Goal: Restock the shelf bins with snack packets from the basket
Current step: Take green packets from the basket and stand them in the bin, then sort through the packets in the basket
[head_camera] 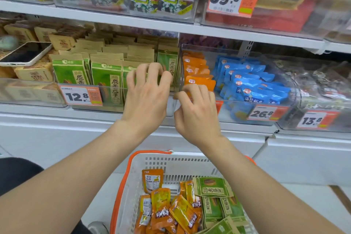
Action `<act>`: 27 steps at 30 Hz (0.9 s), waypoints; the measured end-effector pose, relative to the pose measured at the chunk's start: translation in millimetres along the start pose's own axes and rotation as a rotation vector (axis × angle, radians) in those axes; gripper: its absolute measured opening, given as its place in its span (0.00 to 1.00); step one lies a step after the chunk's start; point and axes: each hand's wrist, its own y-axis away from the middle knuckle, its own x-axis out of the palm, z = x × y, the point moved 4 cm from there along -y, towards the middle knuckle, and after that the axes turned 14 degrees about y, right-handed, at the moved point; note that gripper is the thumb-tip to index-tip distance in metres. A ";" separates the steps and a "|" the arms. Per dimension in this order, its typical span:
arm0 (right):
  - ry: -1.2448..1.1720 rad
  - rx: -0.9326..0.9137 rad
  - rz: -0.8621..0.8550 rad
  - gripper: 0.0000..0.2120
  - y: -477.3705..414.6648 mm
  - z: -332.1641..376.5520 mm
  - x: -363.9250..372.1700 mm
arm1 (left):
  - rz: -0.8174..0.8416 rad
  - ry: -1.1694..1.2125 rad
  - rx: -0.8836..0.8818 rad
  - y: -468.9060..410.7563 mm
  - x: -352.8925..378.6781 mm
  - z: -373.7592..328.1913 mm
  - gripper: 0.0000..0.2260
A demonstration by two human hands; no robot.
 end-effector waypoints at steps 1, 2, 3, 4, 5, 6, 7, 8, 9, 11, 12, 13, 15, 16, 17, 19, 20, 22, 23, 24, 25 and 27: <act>-0.026 -0.012 0.013 0.09 13.9 -3.1 3.3 | 0.026 0.009 0.011 2.3 3.6 -4.8 0.15; -0.063 -0.033 0.041 0.09 28.8 -6.3 9.4 | 0.077 0.029 0.034 5.1 8.8 -10.8 0.13; -0.106 -0.060 0.087 0.08 43.5 -9.3 14.9 | 0.151 0.065 0.055 9.1 14.8 -18.7 0.11; -0.149 -0.087 0.155 0.08 57.1 -11.9 21.1 | 0.252 0.110 0.063 14.3 22.5 -27.1 0.10; -0.196 -0.102 0.257 0.08 70.2 -14.0 27.3 | 0.372 0.148 0.054 21.5 31.2 -36.0 0.10; -0.240 -0.104 0.398 0.06 82.9 -15.7 34.0 | 0.497 0.168 0.037 31.1 42.5 -43.8 0.10; -0.274 -0.100 0.557 0.04 95.8 -16.9 40.8 | 0.612 0.170 0.023 42.0 54.2 -50.3 0.10; -0.291 -0.091 0.712 0.04 109.8 -17.7 49.1 | 0.718 0.164 0.018 53.0 64.8 -56.6 0.10; -0.303 -0.078 0.842 0.06 124.1 -18.3 55.9 | 0.823 0.158 0.022 64.5 75.3 -62.5 0.10; -0.318 -0.053 1.039 0.11 152.8 -17.8 66.1 | 1.068 0.141 0.056 88.6 96.3 -71.0 0.12; -0.313 -0.061 1.104 0.16 166.3 -16.1 69.7 | 1.205 0.112 0.081 101.7 107.0 -72.7 0.13; -0.301 -0.072 1.156 0.19 180.6 -13.8 73.2 | 1.324 0.076 0.108 114.0 115.6 -73.3 0.14; -0.245 -0.118 1.265 0.19 208.7 -6.5 80.2 | 1.467 0.016 0.168 132.7 128.9 -72.8 0.13; -0.207 -0.158 1.324 0.18 224.9 -2.0 84.6 | 1.488 -0.003 0.191 137.5 133.0 -71.9 0.14; -0.175 -0.205 1.375 0.18 241.3 3.1 88.5 | 1.487 -0.009 0.195 139.1 134.9 -70.3 0.17; -0.125 -0.294 1.468 0.25 274.9 14.8 95.6 | 1.466 -0.008 0.169 135.5 135.5 -66.8 0.20; -0.115 -0.316 1.504 0.29 289.7 20.7 98.7 | 1.446 -0.018 0.162 131.8 134.8 -64.8 0.21; -0.110 -0.296 1.562 0.37 309.0 32.4 102.2 | 1.407 -0.031 0.143 125.7 135.3 -60.1 0.21; -0.110 -0.247 1.580 0.38 315.4 38.0 105.7 | 1.401 -0.032 0.131 124.4 135.2 -58.6 0.21; -0.115 -0.182 1.595 0.40 319.2 42.9 108.6 | 1.403 -0.033 0.120 124.6 135.7 -57.4 0.22; -0.113 -0.119 1.603 0.42 322.6 47.5 112.0 | 1.412 -0.036 0.108 125.7 135.9 -56.9 0.22; -0.077 -0.045 1.608 0.47 329.5 54.4 118.1 | 1.430 -0.055 0.091 127.2 133.6 -58.0 0.21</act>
